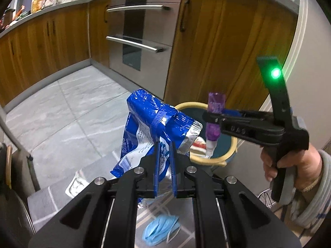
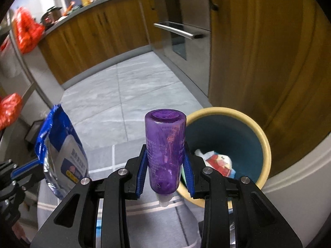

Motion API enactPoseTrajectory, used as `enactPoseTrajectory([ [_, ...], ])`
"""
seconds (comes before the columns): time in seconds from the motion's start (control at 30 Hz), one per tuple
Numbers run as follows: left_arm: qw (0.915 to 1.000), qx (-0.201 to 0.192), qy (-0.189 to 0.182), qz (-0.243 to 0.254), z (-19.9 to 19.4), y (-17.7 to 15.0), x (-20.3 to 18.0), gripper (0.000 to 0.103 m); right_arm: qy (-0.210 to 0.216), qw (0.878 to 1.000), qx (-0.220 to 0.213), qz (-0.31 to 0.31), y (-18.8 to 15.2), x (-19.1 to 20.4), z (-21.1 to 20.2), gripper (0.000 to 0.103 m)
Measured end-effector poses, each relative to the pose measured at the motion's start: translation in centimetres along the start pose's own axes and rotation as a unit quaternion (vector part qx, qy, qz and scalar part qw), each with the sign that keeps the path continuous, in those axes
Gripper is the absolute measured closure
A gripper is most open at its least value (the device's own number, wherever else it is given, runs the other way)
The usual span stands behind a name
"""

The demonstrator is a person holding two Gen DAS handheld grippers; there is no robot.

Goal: Collect trash
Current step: 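Carry the purple bottle and blue wipes pack over the teal bin with both grippers, then open both grippers over the teal bin to drop bottle and pack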

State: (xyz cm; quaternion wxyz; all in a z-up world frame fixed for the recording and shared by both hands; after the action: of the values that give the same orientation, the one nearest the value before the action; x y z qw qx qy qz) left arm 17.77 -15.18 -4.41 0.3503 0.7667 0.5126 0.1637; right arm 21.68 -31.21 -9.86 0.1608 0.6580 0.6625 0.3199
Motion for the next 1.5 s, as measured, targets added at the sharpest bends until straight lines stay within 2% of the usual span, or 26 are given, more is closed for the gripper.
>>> enactPoseTrajectory([
  [0.17,0.9999,-0.003,-0.013,0.007,1.4,2.1,-1.5,0.094,-0.017,1.0,-0.001,0.026,0.7,-2.3,0.5,0.069],
  [0.33,0.9991,0.0,-0.042,0.001,3.5,4.4,-3.3,0.094,-0.041,0.998,-0.002,0.05,1.2,-5.7,1.0,0.069],
  [0.57,0.9961,0.011,-0.087,0.006,7.5,6.2,-6.9,0.094,-0.065,0.991,0.022,0.118,0.2,-11.2,2.7,0.069],
  [0.8,0.9943,0.015,-0.106,0.006,11.0,7.3,-9.3,0.094,-0.07,0.987,0.053,0.133,-1.4,-12.8,4.5,0.069],
  [1.03,0.9934,0.034,-0.11,-0.004,14.0,6.5,-9.9,0.094,-0.068,0.984,0.077,0.148,-2.4,-13.3,5.8,0.069],
  [1.27,0.9922,0.059,-0.109,-0.007,15.9,4.8,-9.6,0.094,-0.065,0.98,0.098,0.163,-3.2,-13.8,6.8,0.069],
  [1.5,0.9923,0.072,-0.101,-0.006,16.6,4.8,-9.3,0.093,-0.074,0.978,0.112,0.16,-3.7,-13.9,7.5,0.069],
])
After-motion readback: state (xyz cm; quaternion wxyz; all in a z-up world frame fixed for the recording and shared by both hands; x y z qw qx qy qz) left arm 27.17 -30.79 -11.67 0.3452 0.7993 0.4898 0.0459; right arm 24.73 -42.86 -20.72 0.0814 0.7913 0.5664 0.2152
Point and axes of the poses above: each gripper's, at about its wrist camera, not at the fingertips, and z roughly the way its jaws point, x to its left, y to its top, the point moved 8 cm from there along z, roughly the way its jaws point, and after that the axes turned 2 degrees about y, right-handed, at the moved point
